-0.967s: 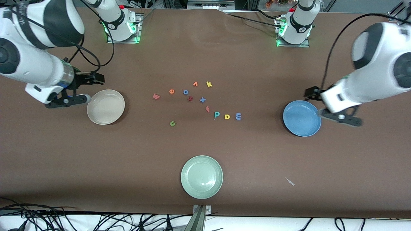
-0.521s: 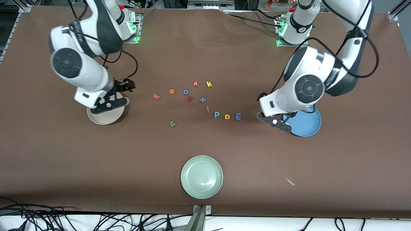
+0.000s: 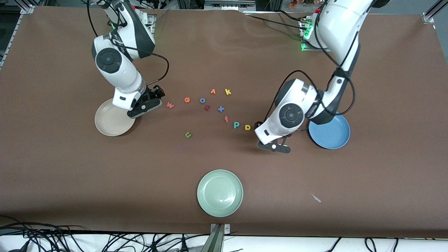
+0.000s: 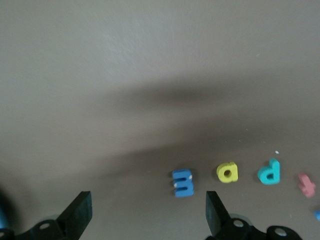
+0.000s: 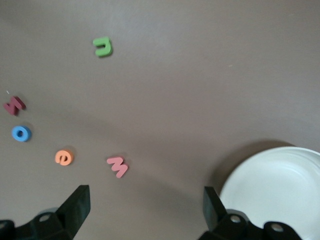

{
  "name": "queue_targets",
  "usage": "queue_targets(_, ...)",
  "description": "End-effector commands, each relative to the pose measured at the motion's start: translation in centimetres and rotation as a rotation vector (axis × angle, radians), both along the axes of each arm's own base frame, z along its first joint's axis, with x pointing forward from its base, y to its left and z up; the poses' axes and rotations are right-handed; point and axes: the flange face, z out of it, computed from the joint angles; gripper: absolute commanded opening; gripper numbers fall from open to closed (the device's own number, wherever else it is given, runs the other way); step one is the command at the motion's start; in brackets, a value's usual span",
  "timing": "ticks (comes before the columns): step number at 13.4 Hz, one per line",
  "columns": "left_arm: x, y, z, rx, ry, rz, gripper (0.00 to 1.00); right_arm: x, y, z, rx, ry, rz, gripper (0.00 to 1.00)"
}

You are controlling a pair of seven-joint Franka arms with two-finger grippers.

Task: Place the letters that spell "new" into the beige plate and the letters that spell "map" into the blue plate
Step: 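Grasp the pink m with the right gripper while the left gripper grasps the blue 3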

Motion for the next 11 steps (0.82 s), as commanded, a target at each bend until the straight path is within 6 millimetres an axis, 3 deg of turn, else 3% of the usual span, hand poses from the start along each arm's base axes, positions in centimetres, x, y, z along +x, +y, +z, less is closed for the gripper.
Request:
queue_targets(1, -0.2, 0.0, -2.3, 0.050, 0.008, 0.042, 1.00, -4.0, -0.2, -3.1, 0.025, -0.065, 0.087, 1.00)
queue_targets(6, -3.0, -3.8, -6.7, 0.076, 0.009, 0.109, 1.00, -4.2, 0.3, -8.2, 0.031, -0.018, 0.233, 1.00)
queue_targets(8, -3.7, -3.5, -8.1, 0.061, -0.012, 0.110, 1.00, -4.4, 1.1, -9.7, 0.035, -0.001, 0.248, 1.00)
queue_targets(11, -3.6, -3.0, -8.1, 0.065, -0.003, 0.102, 0.92, -4.5, 2.5, -10.6, 0.032, 0.007, 0.285, 1.00)
